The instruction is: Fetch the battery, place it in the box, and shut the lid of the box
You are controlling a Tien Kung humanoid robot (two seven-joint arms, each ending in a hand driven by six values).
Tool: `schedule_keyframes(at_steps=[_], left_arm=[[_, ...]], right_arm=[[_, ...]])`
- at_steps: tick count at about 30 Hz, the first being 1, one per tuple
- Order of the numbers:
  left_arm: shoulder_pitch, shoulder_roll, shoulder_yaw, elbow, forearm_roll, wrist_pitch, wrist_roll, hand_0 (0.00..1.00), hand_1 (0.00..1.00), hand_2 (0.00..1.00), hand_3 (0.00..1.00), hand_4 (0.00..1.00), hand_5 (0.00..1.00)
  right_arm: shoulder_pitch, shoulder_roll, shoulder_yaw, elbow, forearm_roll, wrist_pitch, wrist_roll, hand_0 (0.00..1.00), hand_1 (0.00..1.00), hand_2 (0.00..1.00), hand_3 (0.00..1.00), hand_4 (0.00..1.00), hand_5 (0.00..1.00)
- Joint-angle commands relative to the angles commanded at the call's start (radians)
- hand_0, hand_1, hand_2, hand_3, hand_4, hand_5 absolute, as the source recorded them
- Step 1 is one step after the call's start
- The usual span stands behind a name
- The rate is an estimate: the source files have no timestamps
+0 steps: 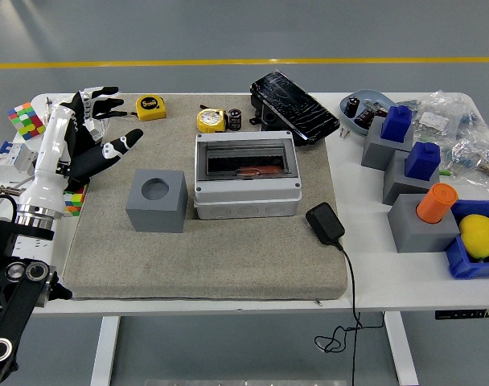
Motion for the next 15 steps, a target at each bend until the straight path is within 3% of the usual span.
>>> schedule_keyframes(at_steps=[15], left_arm=[[-0.007, -0.008, 0.004, 0.0, 0.008, -0.005, 0.016, 0.689, 0.688, 0.649, 0.721, 0.998, 0.409]], right_arm=[[0.005, 0.002, 0.025, 0.0, -0.019, -0.002, -0.008, 0.633, 0.644, 0.671, 0.578, 0.997, 0.525]])
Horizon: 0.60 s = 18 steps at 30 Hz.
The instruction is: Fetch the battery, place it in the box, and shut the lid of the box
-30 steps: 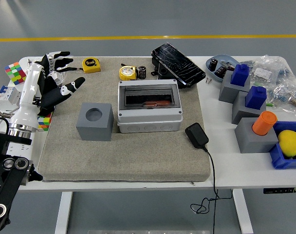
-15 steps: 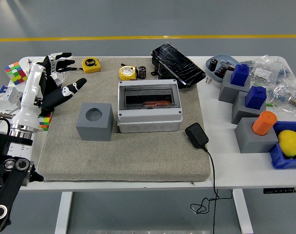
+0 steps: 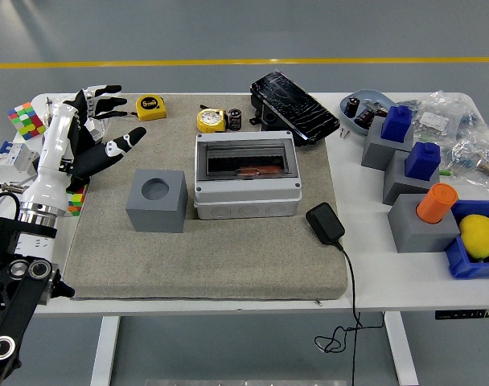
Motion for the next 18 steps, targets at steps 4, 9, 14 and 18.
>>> schedule_keyframes(at_steps=[4, 9, 14, 18], left_arm=[[-0.001, -0.001, -0.001, 0.0, 0.0, -0.001, 0.002, 0.689, 0.688, 0.649, 0.721, 0.998, 0.409], [-0.004, -0.001, 0.003, 0.0, 0.0, -0.001, 0.002, 0.69, 0.687, 0.647, 0.722, 0.998, 0.415], [-0.005, -0.003, 0.002, -0.001, 0.0, -0.001, 0.003, 0.69, 0.684, 0.645, 0.721, 0.998, 0.413], [-0.005, -0.003, 0.002, -0.001, 0.0, -0.001, 0.004, 0.691, 0.684, 0.643, 0.719, 0.998, 0.406]], right_arm=[[0.001, -0.001, -0.001, 0.0, 0.0, 0.0, 0.001, 0.633, 0.644, 0.671, 0.578, 0.997, 0.525], [0.004, 0.0, -0.001, 0.0, 0.0, 0.0, 0.001, 0.635, 0.644, 0.671, 0.577, 0.997, 0.525], [0.006, 0.0, -0.001, 0.0, 0.0, 0.0, 0.001, 0.634, 0.644, 0.671, 0.577, 0.996, 0.524], [0.005, 0.0, 0.0, 0.0, -0.002, 0.0, -0.001, 0.633, 0.644, 0.671, 0.577, 0.995, 0.524]])
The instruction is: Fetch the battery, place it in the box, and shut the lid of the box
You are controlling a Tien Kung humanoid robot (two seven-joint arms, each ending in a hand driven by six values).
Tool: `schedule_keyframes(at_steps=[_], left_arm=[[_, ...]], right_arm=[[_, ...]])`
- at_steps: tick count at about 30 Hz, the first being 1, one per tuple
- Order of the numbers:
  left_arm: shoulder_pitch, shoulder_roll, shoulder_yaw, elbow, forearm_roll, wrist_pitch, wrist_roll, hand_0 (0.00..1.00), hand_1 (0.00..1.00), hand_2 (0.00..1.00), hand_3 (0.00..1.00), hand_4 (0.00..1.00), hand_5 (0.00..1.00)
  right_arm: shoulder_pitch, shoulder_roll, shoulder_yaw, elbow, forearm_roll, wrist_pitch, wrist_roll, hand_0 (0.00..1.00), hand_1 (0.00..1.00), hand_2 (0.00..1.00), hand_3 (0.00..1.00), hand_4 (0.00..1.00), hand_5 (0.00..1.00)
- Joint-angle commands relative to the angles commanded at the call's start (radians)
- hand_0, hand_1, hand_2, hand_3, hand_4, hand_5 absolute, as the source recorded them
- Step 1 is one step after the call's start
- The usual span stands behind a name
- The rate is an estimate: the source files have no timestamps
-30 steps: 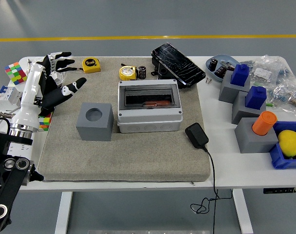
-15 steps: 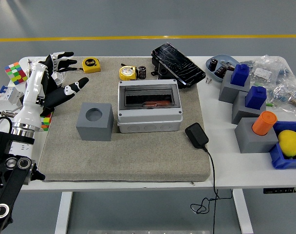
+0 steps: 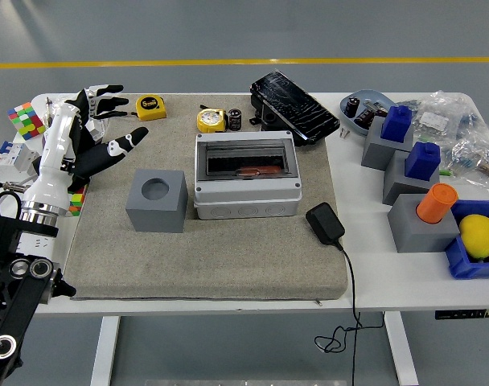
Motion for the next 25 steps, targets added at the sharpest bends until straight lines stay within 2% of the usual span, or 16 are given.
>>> schedule_keyframes(at_steps=[25], left_arm=[[-0.005, -0.002, 0.001, -0.001, 0.003, -0.003, 0.009, 0.69, 0.683, 0.637, 0.706, 0.998, 0.375]], right_arm=[[0.003, -0.003, -0.006, 0.0, 0.007, 0.001, 0.002, 0.633, 0.644, 0.671, 0.577, 0.995, 0.523]])
